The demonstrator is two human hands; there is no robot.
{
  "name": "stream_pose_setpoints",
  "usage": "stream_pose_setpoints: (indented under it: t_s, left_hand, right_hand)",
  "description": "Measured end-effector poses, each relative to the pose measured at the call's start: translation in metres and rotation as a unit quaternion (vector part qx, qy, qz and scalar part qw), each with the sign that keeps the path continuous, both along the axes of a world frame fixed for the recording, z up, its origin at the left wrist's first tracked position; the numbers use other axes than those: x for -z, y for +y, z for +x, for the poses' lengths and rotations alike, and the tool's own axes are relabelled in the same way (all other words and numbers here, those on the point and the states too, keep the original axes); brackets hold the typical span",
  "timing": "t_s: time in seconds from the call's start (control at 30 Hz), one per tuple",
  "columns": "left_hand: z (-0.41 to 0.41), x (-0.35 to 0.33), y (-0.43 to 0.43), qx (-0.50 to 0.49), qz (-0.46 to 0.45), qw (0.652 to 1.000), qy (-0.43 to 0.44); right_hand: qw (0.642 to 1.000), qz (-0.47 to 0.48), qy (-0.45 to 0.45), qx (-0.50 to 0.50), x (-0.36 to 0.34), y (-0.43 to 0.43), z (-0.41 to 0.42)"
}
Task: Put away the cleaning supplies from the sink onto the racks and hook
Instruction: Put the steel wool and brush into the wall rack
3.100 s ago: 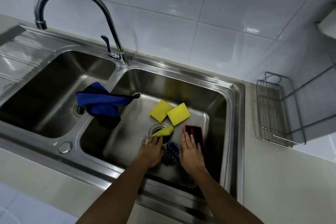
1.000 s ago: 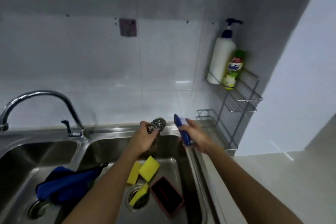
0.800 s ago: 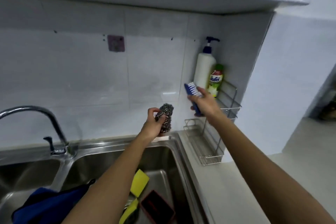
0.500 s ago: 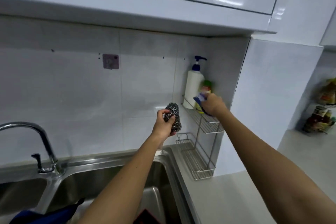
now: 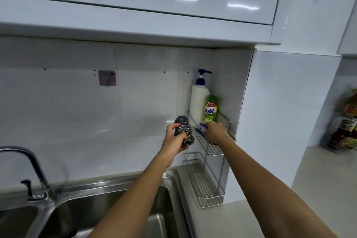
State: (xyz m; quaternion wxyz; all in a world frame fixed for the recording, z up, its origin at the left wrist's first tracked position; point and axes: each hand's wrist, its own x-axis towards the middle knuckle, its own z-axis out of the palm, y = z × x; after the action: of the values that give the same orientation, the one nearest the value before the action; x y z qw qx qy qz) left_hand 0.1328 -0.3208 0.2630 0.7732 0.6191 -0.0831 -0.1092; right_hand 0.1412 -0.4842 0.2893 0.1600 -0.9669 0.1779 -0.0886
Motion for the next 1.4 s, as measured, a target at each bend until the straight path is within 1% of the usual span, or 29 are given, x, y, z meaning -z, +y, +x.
stream_pose_setpoints:
  t_s: [0.27, 0.37, 0.47, 0.57, 0.6, 0.67, 0.73, 0.83, 0.93, 1.03, 1.13, 1.2, 1.27, 1.33, 1.4]
  left_hand:
    - [-0.002, 0.001, -0.020, -0.016, 0.021, 0.999, -0.031]
    - [-0.002, -0.001, -0.029, -0.023, 0.051, 0.997, -0.062]
    - [-0.002, -0.006, -0.047, -0.033, 0.091, 0.990, -0.105]
    - [-0.004, -0.010, -0.072, -0.028, 0.126, 0.982, -0.134]
    - [-0.005, -0.011, -0.081, -0.028, 0.143, 0.979, -0.144]
    - [-0.006, -0.013, -0.100, -0.040, 0.186, 0.967, -0.167]
    - [-0.005, -0.014, -0.115, -0.052, 0.250, 0.949, -0.187]
    - [-0.001, -0.009, -0.129, -0.059, 0.364, 0.907, -0.205]
    - [0.003, -0.003, -0.134, -0.082, 0.419, 0.877, -0.221]
    - [0.004, 0.003, -0.136, -0.072, 0.492, 0.828, -0.260]
    - [0.006, 0.006, -0.137, -0.057, 0.563, 0.777, -0.277]
    - [0.007, 0.006, -0.137, -0.038, 0.588, 0.750, -0.299]
    - [0.010, 0.004, -0.136, 0.007, 0.602, 0.733, -0.317]
    - [0.014, 0.001, -0.132, 0.047, 0.611, 0.723, -0.319]
    - [0.019, -0.001, -0.125, 0.079, 0.610, 0.725, -0.311]
  right_hand:
    - [0.998, 0.023, 0.014, -0.057, 0.004, -0.014, -0.005]
    - [0.999, 0.008, -0.007, -0.048, 0.005, -0.022, -0.018]
    - [0.996, -0.030, -0.078, -0.015, 0.017, -0.026, -0.044]
    - [0.978, -0.008, -0.206, -0.039, 0.033, -0.032, -0.069]
    - [0.971, 0.000, -0.234, -0.051, 0.035, -0.034, -0.075]
    - [0.964, 0.006, -0.259, -0.061, 0.034, -0.043, -0.082]
    - [0.963, 0.005, -0.261, -0.063, 0.033, -0.051, -0.087]
    - [0.967, -0.002, -0.244, -0.068, 0.038, -0.059, -0.093]
    - [0.973, -0.025, -0.214, -0.078, 0.051, -0.064, -0.097]
    - [0.975, -0.046, -0.199, -0.091, 0.066, -0.067, -0.096]
    - [0.969, -0.066, -0.219, -0.090, 0.076, -0.064, -0.095]
    - [0.963, -0.082, -0.241, -0.087, 0.082, -0.061, -0.094]
    - [0.959, -0.090, -0.256, -0.079, 0.088, -0.059, -0.094]
    - [0.961, -0.083, -0.253, -0.072, 0.091, -0.058, -0.093]
    - [0.964, -0.079, -0.246, -0.065, 0.092, -0.056, -0.091]
